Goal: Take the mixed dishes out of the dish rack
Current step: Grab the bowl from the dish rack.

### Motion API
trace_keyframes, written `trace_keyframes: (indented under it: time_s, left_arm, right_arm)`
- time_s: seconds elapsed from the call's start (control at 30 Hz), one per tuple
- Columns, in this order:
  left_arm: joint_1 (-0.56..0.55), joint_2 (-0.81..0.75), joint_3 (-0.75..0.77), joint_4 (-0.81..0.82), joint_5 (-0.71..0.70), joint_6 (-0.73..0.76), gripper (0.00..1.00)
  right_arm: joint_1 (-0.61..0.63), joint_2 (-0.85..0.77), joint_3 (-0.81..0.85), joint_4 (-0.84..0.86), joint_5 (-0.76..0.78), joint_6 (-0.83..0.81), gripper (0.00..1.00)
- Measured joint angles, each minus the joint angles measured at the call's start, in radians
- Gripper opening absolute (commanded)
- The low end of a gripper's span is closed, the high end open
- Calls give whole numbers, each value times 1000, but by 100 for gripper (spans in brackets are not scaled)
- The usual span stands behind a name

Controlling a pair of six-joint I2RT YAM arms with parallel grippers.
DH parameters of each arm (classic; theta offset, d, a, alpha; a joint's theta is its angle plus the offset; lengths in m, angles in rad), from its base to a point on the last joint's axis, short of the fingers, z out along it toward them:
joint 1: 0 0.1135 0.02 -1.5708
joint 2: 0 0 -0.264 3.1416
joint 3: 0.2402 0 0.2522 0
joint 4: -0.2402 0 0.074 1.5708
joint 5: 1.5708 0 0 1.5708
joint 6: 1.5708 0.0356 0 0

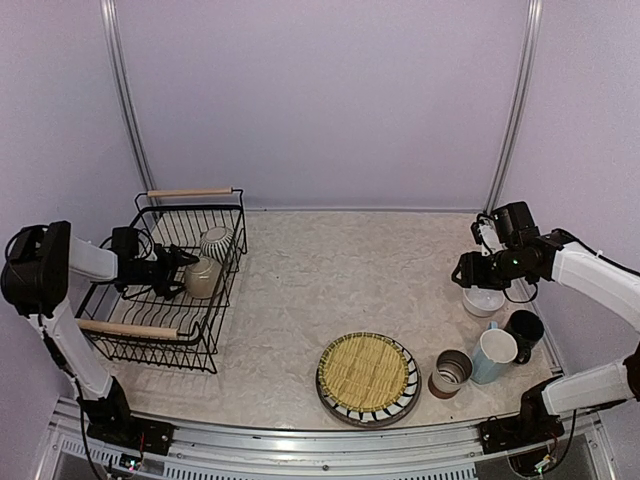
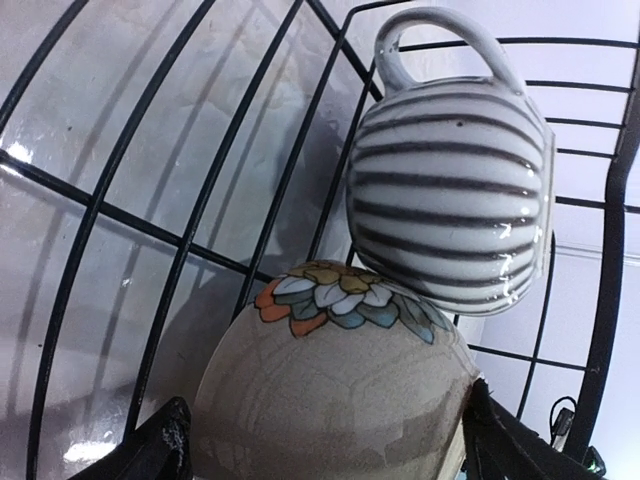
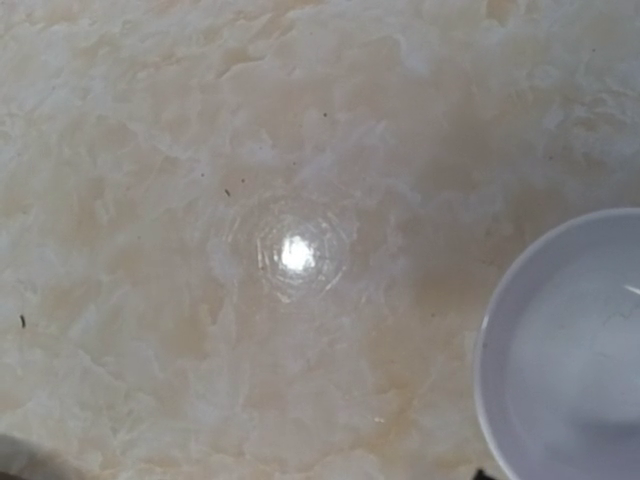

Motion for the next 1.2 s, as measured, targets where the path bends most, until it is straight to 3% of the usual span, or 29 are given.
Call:
trace_keyframes:
  time_s: [0.27, 0.5, 0.87, 1.03, 1.2]
  left_arm:
    - [-3, -15, -44, 95, 5, -14, 81]
    - [-70, -88, -64, 51, -71, -17, 87]
    - [-161, -179, -75, -27, -120, -34, 85]
    - [-182, -187, -62, -77, -142, -35, 97]
    - [-183, -187, -52, -115, -149, -40, 99]
  right_arm:
    - [0, 2, 0, 1, -2, 3, 62]
    - [0, 18, 0, 7, -5, 3, 62]
    - [0, 24, 0, 12, -6, 3, 62]
    - [0, 24, 0, 13, -7, 3, 62]
    - [0, 24, 0, 13, -9, 3, 62]
